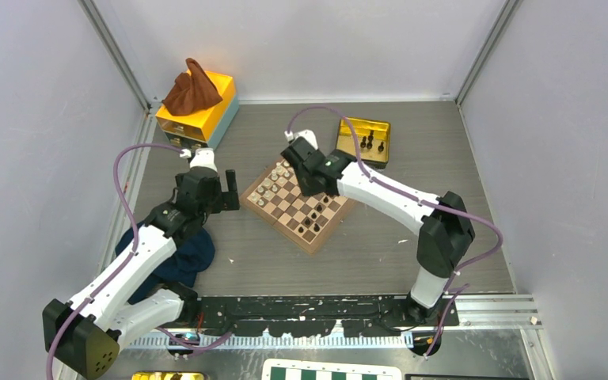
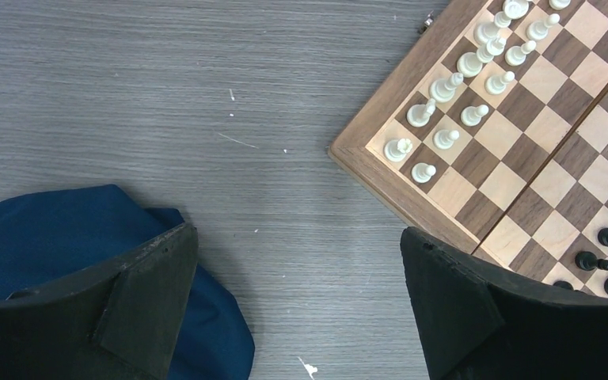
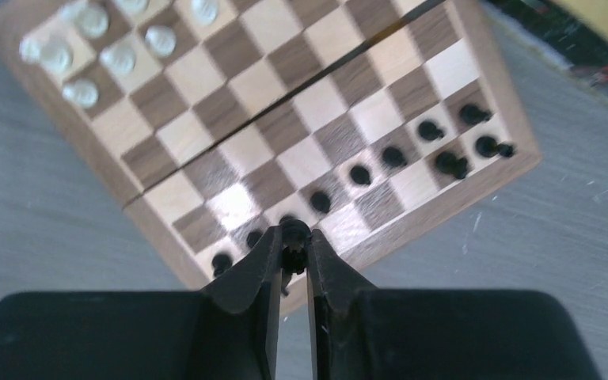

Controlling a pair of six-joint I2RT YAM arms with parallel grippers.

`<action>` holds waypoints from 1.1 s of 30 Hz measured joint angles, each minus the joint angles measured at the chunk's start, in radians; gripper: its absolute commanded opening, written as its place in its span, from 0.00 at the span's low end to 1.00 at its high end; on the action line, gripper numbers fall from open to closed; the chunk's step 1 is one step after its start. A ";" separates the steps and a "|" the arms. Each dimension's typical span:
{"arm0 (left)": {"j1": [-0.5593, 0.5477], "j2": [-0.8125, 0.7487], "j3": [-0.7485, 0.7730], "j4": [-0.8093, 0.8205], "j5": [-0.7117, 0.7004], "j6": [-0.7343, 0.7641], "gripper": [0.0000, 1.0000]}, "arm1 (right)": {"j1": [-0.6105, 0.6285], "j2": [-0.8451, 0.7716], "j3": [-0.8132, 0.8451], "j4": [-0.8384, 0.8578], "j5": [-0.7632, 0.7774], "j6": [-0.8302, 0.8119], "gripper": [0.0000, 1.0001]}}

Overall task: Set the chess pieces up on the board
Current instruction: Place the chess piece on the chessboard.

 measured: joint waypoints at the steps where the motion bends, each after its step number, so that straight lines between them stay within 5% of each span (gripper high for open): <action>1: 0.000 0.000 0.000 0.000 0.000 0.000 1.00 | 0.023 -0.006 -0.017 -0.001 0.005 0.011 0.01; 10: 0.000 0.000 -0.005 0.000 0.000 0.000 1.00 | 0.180 -0.011 -0.150 -0.002 0.030 0.095 0.01; 33: 0.000 0.000 -0.005 0.000 -0.008 0.000 1.00 | 0.211 -0.026 -0.259 0.043 0.028 0.172 0.01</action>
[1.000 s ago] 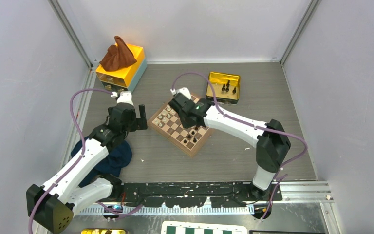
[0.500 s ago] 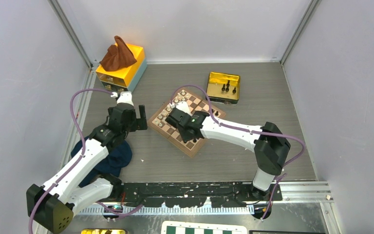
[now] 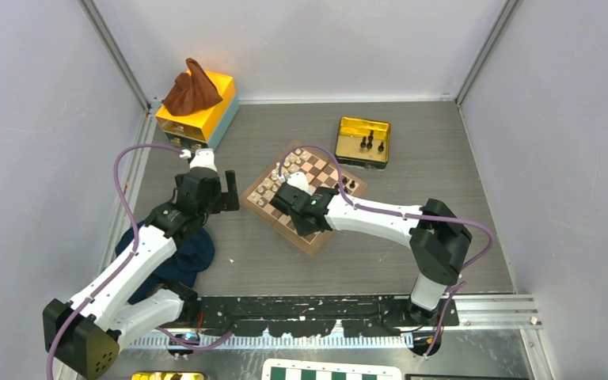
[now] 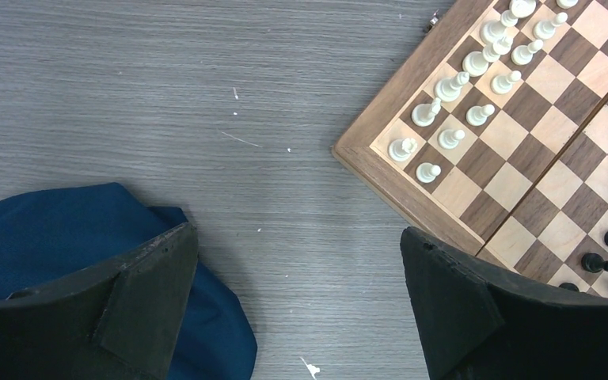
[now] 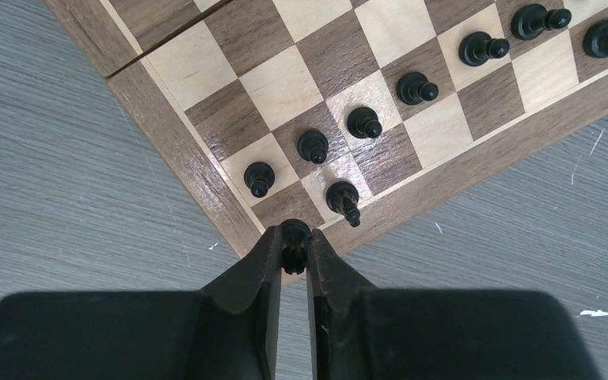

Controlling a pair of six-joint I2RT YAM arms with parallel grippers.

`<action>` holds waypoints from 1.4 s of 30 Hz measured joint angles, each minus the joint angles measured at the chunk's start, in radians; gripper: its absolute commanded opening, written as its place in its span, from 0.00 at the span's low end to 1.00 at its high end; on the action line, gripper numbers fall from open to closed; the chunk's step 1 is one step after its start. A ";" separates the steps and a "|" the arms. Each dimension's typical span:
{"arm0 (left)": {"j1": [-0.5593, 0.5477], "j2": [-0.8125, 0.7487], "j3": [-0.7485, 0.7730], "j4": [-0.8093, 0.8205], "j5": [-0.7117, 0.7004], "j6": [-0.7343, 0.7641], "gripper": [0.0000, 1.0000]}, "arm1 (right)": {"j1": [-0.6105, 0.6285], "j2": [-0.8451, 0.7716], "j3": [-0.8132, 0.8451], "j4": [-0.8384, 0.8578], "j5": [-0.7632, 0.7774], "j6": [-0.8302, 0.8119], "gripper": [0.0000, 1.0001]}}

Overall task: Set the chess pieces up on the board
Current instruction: Place the chess piece on the chessboard.

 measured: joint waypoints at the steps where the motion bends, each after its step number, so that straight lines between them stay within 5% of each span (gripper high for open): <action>1: 0.000 0.000 0.000 0.000 0.000 0.000 1.00 | 0.000 0.000 -0.005 0.004 0.000 0.000 0.01; 42: 0.000 0.000 0.000 0.000 -0.006 0.000 1.00 | 0.010 0.007 -0.097 0.116 -0.001 -0.001 0.01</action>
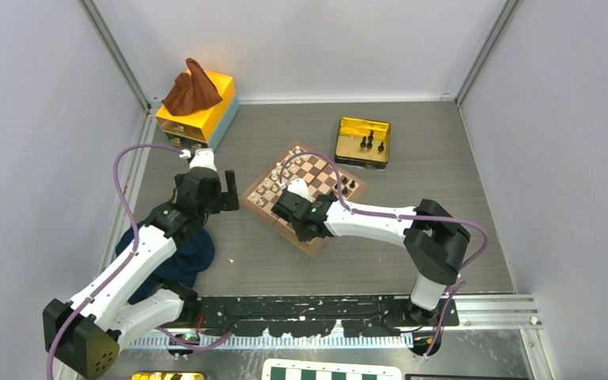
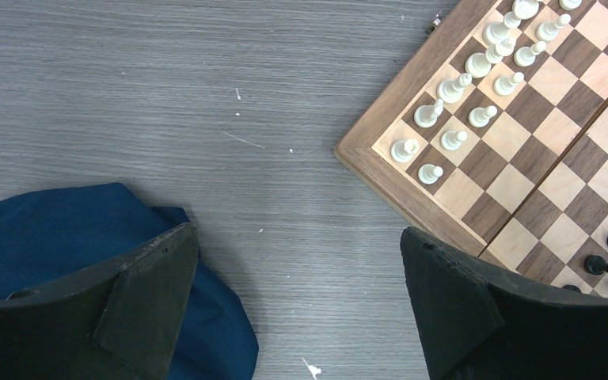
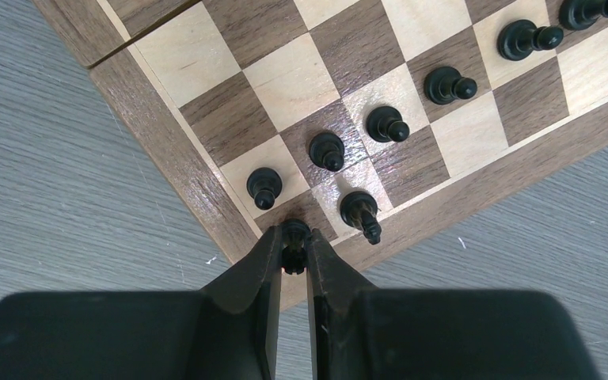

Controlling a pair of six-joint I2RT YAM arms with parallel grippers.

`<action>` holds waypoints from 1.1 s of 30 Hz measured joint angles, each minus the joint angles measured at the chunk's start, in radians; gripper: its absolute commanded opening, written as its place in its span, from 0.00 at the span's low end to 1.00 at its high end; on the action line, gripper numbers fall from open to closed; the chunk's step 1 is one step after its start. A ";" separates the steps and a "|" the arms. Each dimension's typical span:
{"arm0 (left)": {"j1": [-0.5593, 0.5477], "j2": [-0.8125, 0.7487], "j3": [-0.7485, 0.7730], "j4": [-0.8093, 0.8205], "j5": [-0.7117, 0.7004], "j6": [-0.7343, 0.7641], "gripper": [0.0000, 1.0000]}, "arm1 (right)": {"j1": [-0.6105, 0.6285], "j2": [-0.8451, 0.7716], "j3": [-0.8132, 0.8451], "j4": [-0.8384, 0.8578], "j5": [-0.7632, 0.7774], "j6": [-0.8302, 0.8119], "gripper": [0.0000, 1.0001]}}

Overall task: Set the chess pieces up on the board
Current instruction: Place the chess piece on the chessboard.

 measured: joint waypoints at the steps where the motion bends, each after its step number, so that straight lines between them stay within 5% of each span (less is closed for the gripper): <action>1: 0.000 0.000 0.000 0.000 0.000 0.000 1.00 | 0.000 0.001 0.000 0.000 0.000 0.000 0.02; 16: 0.000 0.000 0.000 0.000 0.000 0.000 1.00 | 0.000 0.003 0.000 0.003 -0.007 0.000 0.19; 33: 0.000 0.003 0.000 0.000 0.002 0.000 1.00 | 0.000 0.003 0.000 0.002 -0.006 0.000 0.26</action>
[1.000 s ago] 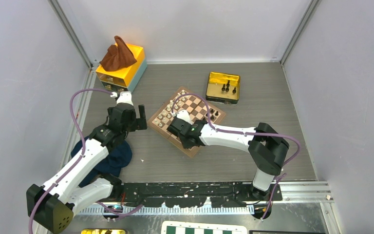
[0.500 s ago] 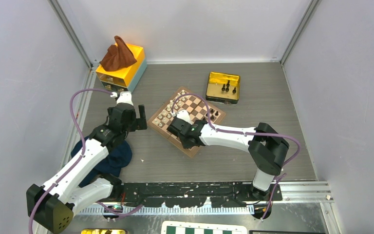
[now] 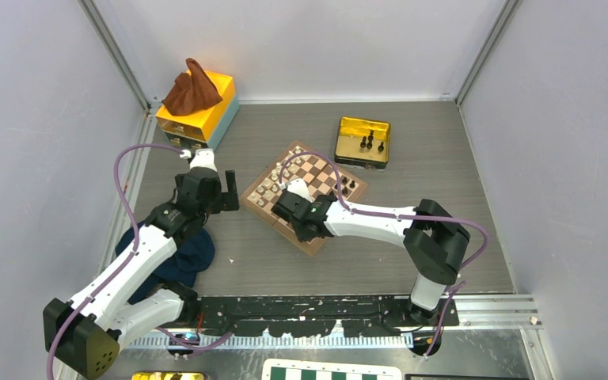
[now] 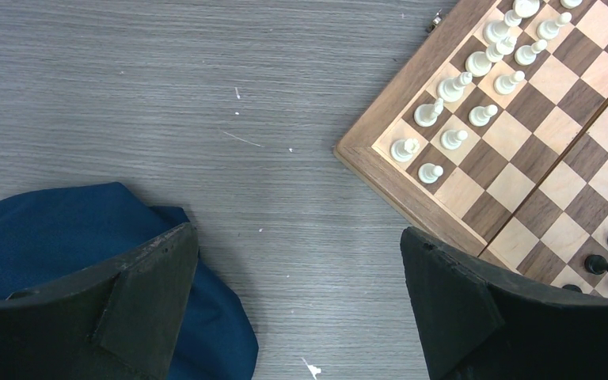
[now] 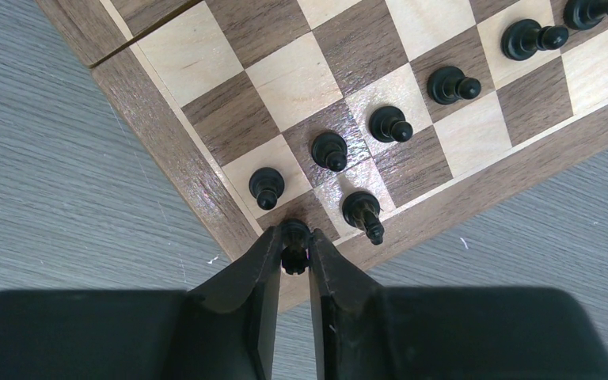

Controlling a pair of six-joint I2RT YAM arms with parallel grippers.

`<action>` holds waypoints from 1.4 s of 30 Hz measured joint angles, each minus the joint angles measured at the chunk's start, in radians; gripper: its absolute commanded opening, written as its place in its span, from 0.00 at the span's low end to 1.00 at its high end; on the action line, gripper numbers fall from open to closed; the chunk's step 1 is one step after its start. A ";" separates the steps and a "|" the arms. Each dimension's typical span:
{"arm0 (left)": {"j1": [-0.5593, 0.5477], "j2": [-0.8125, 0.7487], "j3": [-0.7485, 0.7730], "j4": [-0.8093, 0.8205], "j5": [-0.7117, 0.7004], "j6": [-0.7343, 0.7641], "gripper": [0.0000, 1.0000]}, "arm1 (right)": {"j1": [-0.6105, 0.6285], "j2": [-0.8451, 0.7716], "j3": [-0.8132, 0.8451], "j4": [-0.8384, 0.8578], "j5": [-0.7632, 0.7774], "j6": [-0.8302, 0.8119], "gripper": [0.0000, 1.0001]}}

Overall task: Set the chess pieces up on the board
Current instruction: Place the chess piece on the chessboard.

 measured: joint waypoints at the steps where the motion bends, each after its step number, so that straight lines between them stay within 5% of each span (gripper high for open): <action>1: 0.000 0.000 0.000 0.000 0.000 0.000 1.00 | 0.000 0.000 0.000 0.000 0.000 0.000 0.26; 42: 0.000 0.015 -0.005 0.023 0.006 0.000 1.00 | 0.000 0.007 0.068 -0.085 0.016 -0.020 0.35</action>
